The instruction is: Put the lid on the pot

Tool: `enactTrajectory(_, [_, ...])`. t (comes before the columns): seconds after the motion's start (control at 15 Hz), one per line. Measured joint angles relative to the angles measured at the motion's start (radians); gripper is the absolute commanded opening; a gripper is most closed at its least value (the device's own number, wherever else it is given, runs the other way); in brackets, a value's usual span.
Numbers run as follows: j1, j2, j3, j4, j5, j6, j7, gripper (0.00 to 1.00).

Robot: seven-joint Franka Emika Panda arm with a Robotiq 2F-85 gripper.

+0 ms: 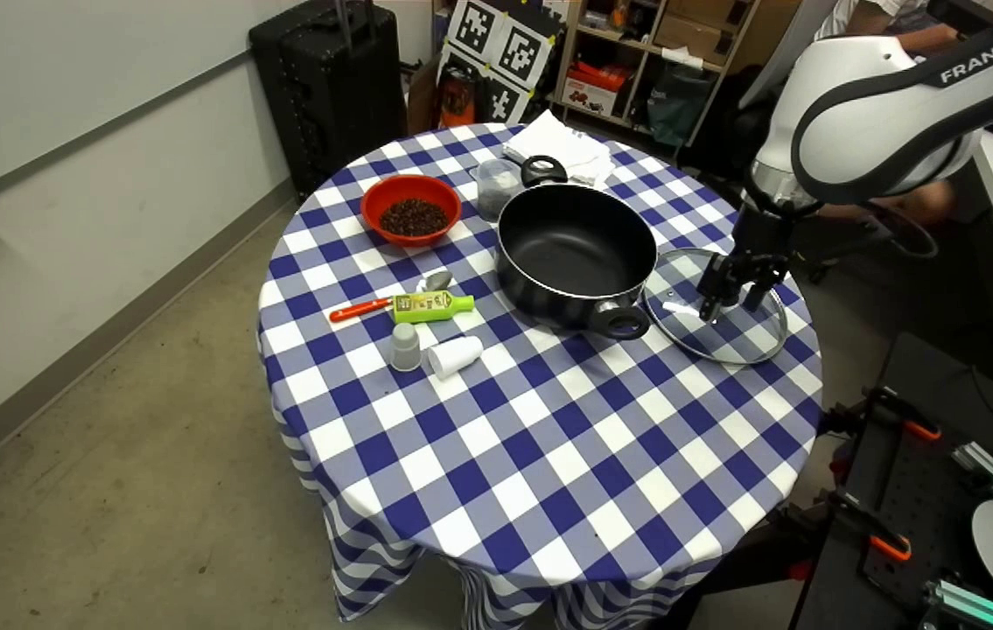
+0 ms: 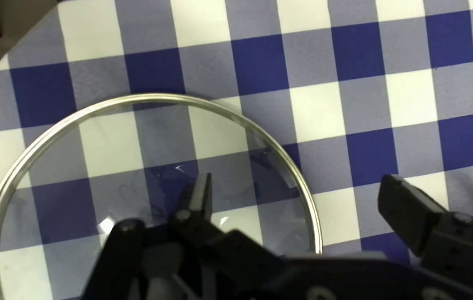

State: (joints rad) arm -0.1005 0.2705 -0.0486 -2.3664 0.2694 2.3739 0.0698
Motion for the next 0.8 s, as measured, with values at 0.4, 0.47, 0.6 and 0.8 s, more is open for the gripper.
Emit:
enactTrajectory(0.4, [-0.036, 0.099, -0.007, 0.090, -0.001, -0.001, -0.007, 1.00])
enactTrajectory(0.47, [-0.036, 0.106, -0.009, 0.097, -0.003, -0.001, -0.006, 1.00])
enactTrajectory(0.6, [-0.036, 0.112, -0.014, 0.104, -0.010, -0.001, -0.004, 1.00])
enactTrajectory(0.8, [-0.030, 0.114, -0.030, 0.104, -0.052, -0.004, 0.021, 1.00])
